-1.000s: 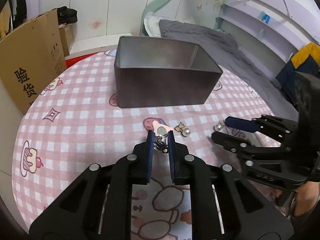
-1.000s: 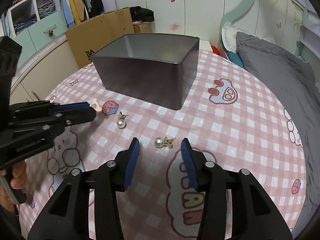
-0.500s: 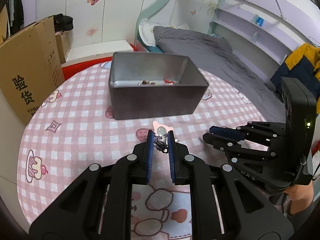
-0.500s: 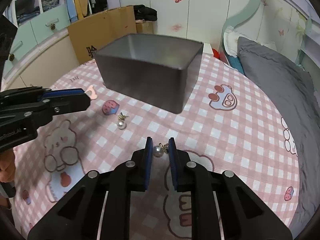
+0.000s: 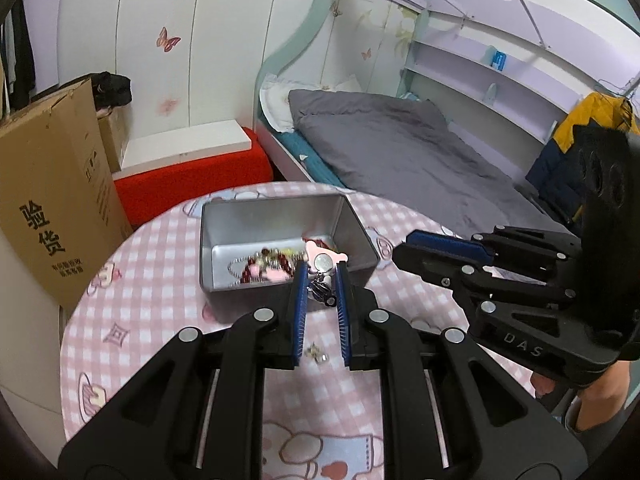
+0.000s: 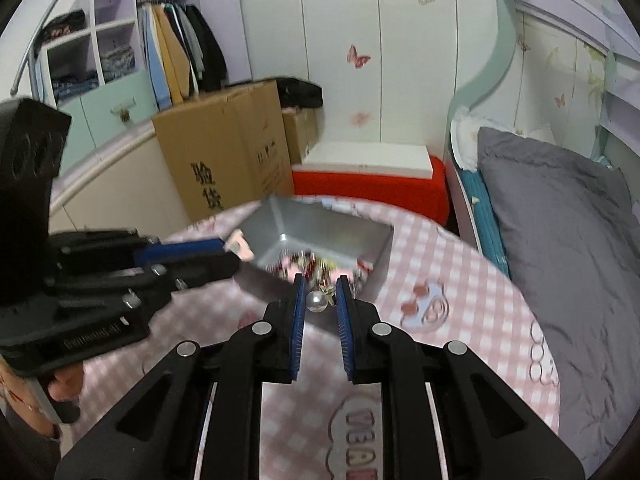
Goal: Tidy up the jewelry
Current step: 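Carry both pieces into the grey box and open both tools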
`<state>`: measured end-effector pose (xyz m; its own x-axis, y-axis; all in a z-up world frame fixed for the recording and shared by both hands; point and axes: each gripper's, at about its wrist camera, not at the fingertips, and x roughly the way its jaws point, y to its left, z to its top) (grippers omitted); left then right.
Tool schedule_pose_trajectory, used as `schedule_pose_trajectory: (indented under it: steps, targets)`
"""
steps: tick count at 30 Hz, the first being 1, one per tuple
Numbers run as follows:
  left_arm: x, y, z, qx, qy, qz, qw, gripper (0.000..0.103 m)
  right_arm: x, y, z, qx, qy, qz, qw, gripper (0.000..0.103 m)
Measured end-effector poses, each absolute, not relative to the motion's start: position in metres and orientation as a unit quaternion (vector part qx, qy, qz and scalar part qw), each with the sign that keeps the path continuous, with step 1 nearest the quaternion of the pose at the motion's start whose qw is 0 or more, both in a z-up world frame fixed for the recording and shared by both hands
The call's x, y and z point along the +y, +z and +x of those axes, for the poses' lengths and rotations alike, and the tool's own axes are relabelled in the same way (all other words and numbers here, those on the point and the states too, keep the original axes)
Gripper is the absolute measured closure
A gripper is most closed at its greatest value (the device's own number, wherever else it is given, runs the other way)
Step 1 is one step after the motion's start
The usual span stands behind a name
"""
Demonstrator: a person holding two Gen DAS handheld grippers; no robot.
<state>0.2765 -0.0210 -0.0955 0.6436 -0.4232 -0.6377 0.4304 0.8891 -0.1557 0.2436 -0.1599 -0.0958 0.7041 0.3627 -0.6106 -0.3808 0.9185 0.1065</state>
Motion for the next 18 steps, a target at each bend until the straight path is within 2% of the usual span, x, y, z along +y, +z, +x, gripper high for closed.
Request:
schedule_pose_trajectory:
  steps: [18]
  targets:
    - [-0.029,-0.122,0.330,0.396,-0.209,0.013,0.894,0.089,-0.162,-0.108,0.290,0.347,0.216,0.050,0.911,0.089]
